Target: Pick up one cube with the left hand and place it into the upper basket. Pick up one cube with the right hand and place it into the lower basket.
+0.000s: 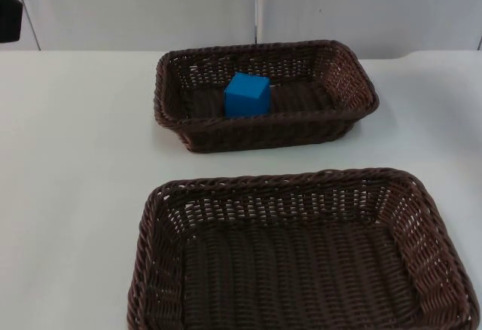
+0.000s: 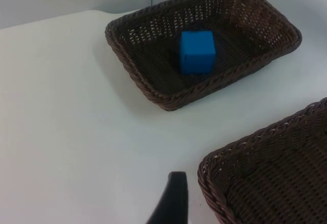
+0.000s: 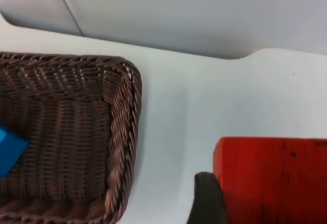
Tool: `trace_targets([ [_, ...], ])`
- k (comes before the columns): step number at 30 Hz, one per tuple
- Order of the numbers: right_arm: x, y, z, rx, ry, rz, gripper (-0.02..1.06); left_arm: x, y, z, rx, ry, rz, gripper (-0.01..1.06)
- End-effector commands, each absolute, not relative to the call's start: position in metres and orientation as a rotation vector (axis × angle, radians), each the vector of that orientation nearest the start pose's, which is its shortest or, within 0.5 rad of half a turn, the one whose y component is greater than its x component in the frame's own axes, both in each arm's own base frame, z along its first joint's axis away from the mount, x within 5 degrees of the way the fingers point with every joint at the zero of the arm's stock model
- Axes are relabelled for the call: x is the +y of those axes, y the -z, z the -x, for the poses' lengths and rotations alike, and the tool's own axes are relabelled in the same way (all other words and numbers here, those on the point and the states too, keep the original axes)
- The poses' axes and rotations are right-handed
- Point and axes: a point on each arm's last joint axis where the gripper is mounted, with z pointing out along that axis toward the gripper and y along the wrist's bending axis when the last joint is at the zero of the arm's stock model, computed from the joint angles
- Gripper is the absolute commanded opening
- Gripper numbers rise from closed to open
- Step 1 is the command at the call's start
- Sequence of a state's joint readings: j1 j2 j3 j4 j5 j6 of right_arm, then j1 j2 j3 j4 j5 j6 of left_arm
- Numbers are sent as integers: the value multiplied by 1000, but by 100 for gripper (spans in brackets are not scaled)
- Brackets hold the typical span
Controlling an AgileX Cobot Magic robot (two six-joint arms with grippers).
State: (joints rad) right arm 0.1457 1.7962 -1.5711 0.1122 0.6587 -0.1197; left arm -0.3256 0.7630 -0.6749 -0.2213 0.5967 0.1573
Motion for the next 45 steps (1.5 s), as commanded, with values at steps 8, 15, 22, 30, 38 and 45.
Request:
trace_targets([
  [8,66,-329,-394,2387,-126,297,0,-57,-317,-137,2130,327,-390,77],
  [15,69,-345,-379,2382,-130,320,0,-57,-317,-137,2130,327,-390,77],
  [22,97,-349,-366,2365,-141,431,0,-57,-317,-137,2130,327,-390,77],
  [30,128,-328,-350,2357,-179,533,0,-57,-317,-137,2131,319,-394,77],
  [38,154,-312,-325,2376,-216,649,0,-56,-316,-137,2132,309,-400,77],
  [45,183,-297,-304,2381,-249,779,0,-56,-316,-137,2132,309,-400,77],
])
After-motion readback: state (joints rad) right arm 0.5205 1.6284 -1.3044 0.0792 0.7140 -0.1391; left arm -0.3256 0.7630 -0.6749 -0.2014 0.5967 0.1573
